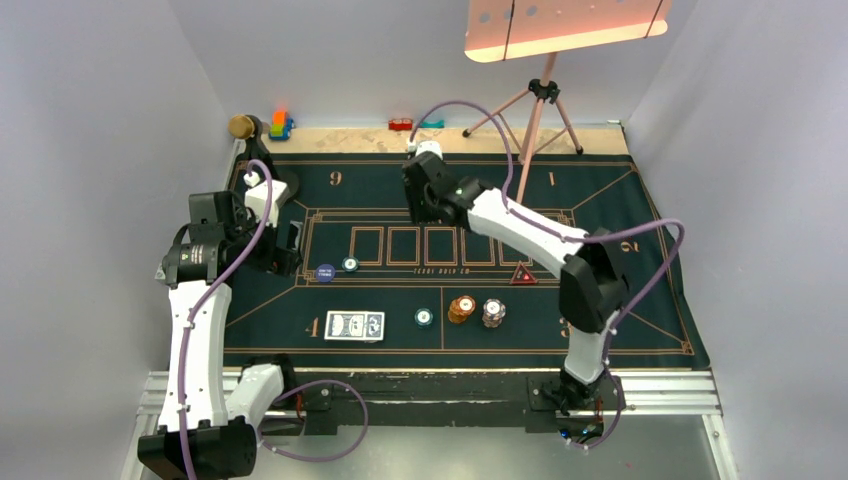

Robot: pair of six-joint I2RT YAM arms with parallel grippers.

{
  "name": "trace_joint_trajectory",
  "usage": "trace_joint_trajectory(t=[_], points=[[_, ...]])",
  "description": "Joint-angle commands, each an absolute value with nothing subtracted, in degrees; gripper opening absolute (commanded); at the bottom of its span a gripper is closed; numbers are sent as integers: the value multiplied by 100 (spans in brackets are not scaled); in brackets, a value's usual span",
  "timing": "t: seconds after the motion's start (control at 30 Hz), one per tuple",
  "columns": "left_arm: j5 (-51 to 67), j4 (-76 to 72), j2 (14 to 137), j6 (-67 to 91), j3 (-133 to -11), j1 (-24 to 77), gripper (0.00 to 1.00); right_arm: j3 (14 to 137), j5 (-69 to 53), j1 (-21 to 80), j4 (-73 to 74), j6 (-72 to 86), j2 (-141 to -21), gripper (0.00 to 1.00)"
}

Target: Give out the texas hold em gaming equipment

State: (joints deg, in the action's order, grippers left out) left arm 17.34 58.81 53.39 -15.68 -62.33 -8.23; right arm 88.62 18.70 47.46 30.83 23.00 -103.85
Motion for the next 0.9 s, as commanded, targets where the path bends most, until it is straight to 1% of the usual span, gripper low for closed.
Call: trace_joint_trajectory(t=[0.0, 0.1, 0.27, 0.43, 0.67, 0.73, 0.8, 0.83, 0.87], points=[[1727, 5782, 5350, -1640, -6253, -848, 100, 9896, 2089, 4305, 3221, 1824, -11197, 17], [1744, 5813, 5365, -1648, -6283, -849, 100, 10375, 1986, 3969, 3284, 1782, -11737, 17], [1759, 5802, 5375, -1701, -6276, -852, 100, 10669, 1650, 3559, 3199, 1898, -12361, 16], [1762, 5786, 5388, -1697, -6275, -849, 100, 10642, 1601, 3491, 3169, 1946, -12726, 16], [1816, 5799, 5354, -1728, -6249, -846, 100, 10494, 1437, 3445, 3027, 1960, -12911, 16], [1810, 5802, 5339, -1721, -6240, -848, 100, 10472, 1362, 3445, 3030, 1977, -12945, 18], [1787, 5789, 5326, -1707, -6232, -852, 100, 10442, 1292, 3445, 3055, 2004, -12978, 23], [1781, 5784, 5326, -1710, -6231, -853, 100, 10434, 1296, 3445, 3072, 2017, -12983, 27], [1772, 5777, 5338, -1701, -6231, -853, 100, 10435, 1310, 3443, 3116, 2031, -12990, 35]])
